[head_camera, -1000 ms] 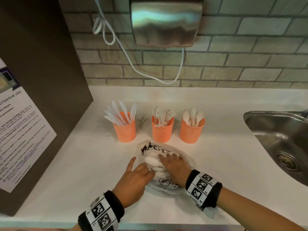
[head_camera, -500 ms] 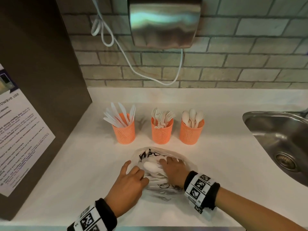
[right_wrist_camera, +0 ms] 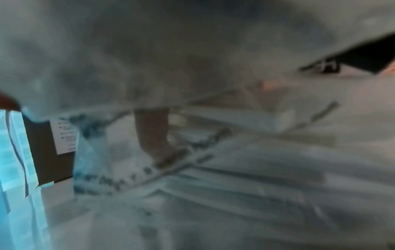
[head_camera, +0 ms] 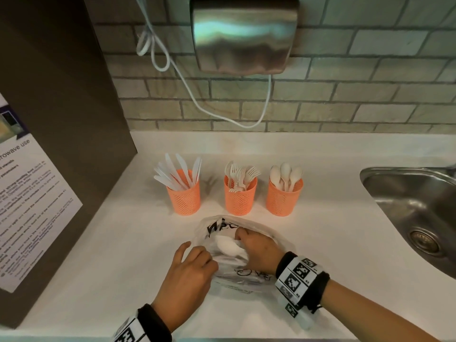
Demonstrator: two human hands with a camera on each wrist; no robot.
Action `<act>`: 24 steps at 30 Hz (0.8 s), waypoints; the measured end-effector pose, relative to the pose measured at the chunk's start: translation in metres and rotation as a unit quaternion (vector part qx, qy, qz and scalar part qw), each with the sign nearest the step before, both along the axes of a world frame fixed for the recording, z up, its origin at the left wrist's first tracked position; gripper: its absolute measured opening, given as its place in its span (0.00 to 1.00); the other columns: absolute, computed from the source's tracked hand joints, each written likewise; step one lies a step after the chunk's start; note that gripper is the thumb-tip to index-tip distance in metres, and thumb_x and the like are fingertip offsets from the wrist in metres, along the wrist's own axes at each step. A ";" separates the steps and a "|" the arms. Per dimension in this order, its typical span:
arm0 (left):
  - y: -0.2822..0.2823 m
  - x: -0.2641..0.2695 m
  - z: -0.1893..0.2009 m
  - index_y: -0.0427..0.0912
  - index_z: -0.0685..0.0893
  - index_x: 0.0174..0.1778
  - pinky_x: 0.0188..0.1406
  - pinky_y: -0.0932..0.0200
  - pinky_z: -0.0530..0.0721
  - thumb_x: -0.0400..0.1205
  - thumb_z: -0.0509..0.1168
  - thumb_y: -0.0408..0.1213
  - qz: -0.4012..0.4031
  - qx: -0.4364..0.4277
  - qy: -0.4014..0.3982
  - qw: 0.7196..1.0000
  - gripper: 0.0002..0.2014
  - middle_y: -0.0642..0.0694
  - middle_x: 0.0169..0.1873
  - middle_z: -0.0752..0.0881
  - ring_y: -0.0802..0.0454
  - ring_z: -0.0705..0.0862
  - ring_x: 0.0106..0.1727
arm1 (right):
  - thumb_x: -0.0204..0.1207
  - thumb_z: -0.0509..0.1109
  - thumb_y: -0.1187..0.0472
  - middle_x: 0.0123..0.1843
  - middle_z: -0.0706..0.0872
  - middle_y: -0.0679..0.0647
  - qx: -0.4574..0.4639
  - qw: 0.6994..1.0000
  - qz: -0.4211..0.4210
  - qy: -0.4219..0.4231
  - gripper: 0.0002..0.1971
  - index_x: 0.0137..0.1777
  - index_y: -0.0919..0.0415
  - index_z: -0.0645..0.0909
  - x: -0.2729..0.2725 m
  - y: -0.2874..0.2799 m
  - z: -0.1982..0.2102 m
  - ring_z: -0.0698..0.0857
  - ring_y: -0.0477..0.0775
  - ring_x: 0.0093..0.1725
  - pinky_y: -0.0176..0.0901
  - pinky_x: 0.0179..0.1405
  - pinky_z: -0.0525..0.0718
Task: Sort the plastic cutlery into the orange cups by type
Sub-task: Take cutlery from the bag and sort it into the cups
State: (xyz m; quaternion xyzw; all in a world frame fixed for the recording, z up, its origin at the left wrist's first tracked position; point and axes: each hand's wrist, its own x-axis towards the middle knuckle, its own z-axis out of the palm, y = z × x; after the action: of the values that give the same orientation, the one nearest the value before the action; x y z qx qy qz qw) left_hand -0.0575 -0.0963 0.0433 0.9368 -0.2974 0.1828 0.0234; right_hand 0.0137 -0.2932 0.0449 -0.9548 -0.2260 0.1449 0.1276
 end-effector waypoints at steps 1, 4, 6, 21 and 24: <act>0.002 -0.001 0.000 0.53 0.83 0.31 0.61 0.52 0.68 0.53 0.81 0.35 0.004 -0.004 0.003 1.000 0.16 0.57 0.31 0.83 0.57 0.73 0.48 | 0.70 0.74 0.53 0.60 0.82 0.61 0.009 1.000 -0.002 0.003 0.26 0.62 0.62 0.68 0.001 0.000 0.000 0.78 0.56 0.50 0.43 0.43 0.72; 0.003 -0.003 -0.001 0.52 0.83 0.30 0.56 0.60 0.68 0.53 0.81 0.35 0.005 -0.006 0.018 1.000 0.16 0.57 0.30 0.82 0.57 0.72 0.44 | 0.70 0.74 0.53 0.66 0.79 0.61 0.010 1.000 -0.001 0.017 0.30 0.68 0.61 0.66 -0.001 0.001 -0.006 0.79 0.59 0.60 0.46 0.54 0.76; 0.002 -0.004 -0.002 0.51 0.83 0.30 0.52 0.63 0.69 0.54 0.81 0.33 0.002 -0.016 0.024 1.000 0.16 0.56 0.29 0.82 0.56 0.71 0.42 | 0.68 0.75 0.53 0.72 0.76 0.60 0.026 0.999 -0.009 0.024 0.37 0.73 0.59 0.61 -0.002 0.003 -0.010 0.76 0.60 0.68 0.49 0.64 0.75; 0.002 0.001 0.000 0.48 0.84 0.33 0.48 0.64 0.70 0.58 0.79 0.32 0.009 -0.064 0.025 0.998 0.14 0.55 0.32 0.83 0.55 0.72 0.43 | 0.71 0.73 0.55 0.61 0.84 0.61 0.009 0.999 -0.026 0.044 0.27 0.67 0.61 0.68 0.003 0.000 0.001 0.83 0.62 0.58 0.46 0.53 0.79; 0.000 0.001 0.001 0.49 0.84 0.32 0.48 0.63 0.70 0.57 0.80 0.32 0.009 -0.062 0.034 0.997 0.14 0.56 0.32 0.83 0.55 0.73 0.42 | 0.70 0.73 0.54 0.59 0.84 0.61 0.016 0.997 -0.040 0.057 0.25 0.64 0.63 0.72 0.004 0.001 0.002 0.83 0.62 0.58 0.46 0.52 0.79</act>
State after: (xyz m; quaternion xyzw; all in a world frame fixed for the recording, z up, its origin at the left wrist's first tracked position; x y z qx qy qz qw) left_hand -0.0566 -0.0962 0.0446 0.9417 -0.2764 0.1694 0.0900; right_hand 0.0180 -0.2925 0.0472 -0.9512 -0.1827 0.1900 0.1606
